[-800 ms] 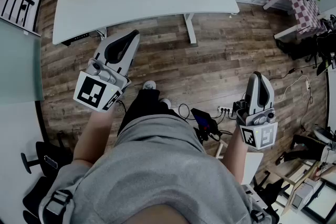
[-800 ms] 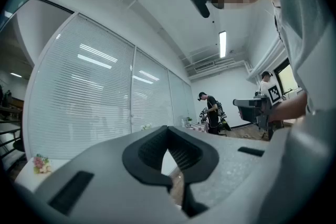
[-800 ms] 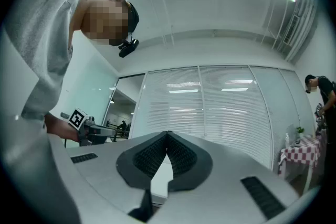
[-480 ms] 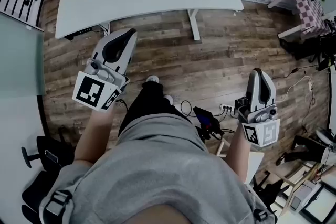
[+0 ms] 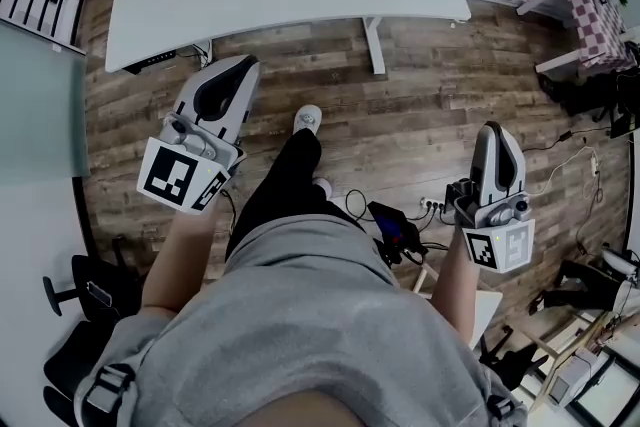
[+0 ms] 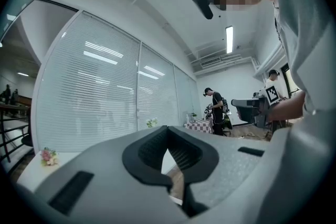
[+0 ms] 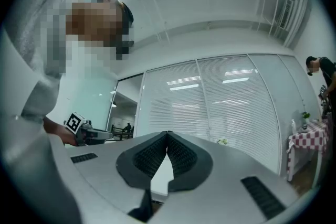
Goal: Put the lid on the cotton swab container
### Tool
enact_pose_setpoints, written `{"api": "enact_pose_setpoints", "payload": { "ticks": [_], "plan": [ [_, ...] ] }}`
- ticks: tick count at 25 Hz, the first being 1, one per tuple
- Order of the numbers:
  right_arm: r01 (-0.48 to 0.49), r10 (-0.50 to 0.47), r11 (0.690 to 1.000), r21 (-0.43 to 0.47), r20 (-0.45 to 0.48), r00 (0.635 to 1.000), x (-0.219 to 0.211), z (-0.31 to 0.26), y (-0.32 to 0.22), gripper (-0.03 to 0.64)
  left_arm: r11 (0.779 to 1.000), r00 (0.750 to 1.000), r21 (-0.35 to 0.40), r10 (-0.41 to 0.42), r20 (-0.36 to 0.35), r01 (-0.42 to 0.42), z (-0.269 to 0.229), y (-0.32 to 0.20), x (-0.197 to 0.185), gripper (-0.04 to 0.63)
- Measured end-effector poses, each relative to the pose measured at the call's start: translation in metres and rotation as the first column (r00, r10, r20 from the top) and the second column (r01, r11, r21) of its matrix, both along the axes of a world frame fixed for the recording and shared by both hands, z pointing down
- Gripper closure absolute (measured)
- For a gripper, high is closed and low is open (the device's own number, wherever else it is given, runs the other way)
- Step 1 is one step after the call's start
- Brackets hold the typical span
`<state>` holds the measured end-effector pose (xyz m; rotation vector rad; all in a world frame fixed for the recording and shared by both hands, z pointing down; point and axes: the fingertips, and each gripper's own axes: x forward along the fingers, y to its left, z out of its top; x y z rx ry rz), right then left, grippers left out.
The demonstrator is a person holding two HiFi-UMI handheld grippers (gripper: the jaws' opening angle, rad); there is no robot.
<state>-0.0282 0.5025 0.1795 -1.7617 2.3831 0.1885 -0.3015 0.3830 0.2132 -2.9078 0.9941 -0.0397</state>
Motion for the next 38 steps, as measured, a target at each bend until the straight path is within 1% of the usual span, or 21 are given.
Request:
{"api": "enact_pose_setpoints", "payload": {
  "ticks": [3,8,14,17,21,24,26,30,35,38],
  "plan": [
    [0.013,-0.013,1.0,-0.002,-0.015,1.0,0.001,-0.001,-0.015,0.592,1.0,1.0,-0.009,0.003,-0.002,-0.003,0.004,-0.014,0.005,0.591],
    [-0.009,0.009,1.0,-0.02,-0.011,1.0,0.015,0.006,-0.05,0.592,0.999,1.0,-0.021,0.025,-0.009,-0.025,0.011,-0.056,0.021,0.591],
    [-0.018,0.018,0.999,-0.029,-0.015,1.0,0.027,0.005,-0.108,0.592,0.996,0.995,-0.039,0.08,-0.052,-0.082,0.011,-0.124,0.055,0.591],
    [-0.033,0.033,0.999,-0.023,-0.012,0.999,0.032,0.003,-0.135,0.592,0.993,0.991,-0.034,0.111,-0.075,-0.114,0.004,-0.154,0.071,0.591],
    [-0.063,0.062,0.998,-0.025,-0.004,0.998,0.042,0.006,-0.174,0.592,0.987,0.986,-0.022,0.155,-0.06,-0.156,0.003,-0.196,0.088,0.591],
    [-0.089,0.089,0.996,-0.03,-0.001,0.996,0.054,0.012,-0.208,0.592,0.985,0.984,-0.023,0.169,-0.049,-0.171,0.011,-0.238,0.099,0.591],
    [-0.101,0.102,0.994,-0.032,0.0,0.995,0.058,0.012,-0.223,0.592,0.985,0.984,-0.028,0.17,-0.051,-0.171,0.013,-0.256,0.101,0.591],
    [-0.126,0.126,0.991,-0.038,0.008,0.992,0.061,0.011,-0.24,0.592,0.983,0.983,-0.033,0.177,-0.047,-0.179,0.013,-0.278,0.1,0.591],
    [-0.137,0.139,0.99,-0.033,0.079,0.987,0.067,0.013,-0.263,0.592,0.982,0.982,-0.045,0.183,-0.048,-0.185,0.017,-0.306,0.103,0.591],
    [-0.138,0.141,0.99,-0.039,0.087,0.986,0.069,0.012,-0.269,0.592,0.981,0.981,-0.048,0.187,-0.048,-0.189,0.017,-0.311,0.105,0.591]
  ]
}}
